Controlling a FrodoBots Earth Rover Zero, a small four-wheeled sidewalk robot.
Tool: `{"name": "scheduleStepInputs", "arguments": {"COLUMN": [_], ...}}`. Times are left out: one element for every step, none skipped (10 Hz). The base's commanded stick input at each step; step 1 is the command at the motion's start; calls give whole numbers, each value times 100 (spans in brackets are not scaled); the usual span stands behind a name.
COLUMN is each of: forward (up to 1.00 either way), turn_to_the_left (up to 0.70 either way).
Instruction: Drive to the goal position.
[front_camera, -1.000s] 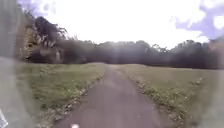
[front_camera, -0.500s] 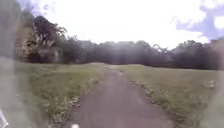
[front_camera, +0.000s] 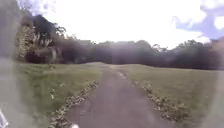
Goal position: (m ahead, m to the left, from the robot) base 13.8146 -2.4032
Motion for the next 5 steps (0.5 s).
{"name": "scheduleStepInputs", "arguments": {"forward": [100,100,100,100,100], "turn_to_the_left": [0,0,0,0,0]}}
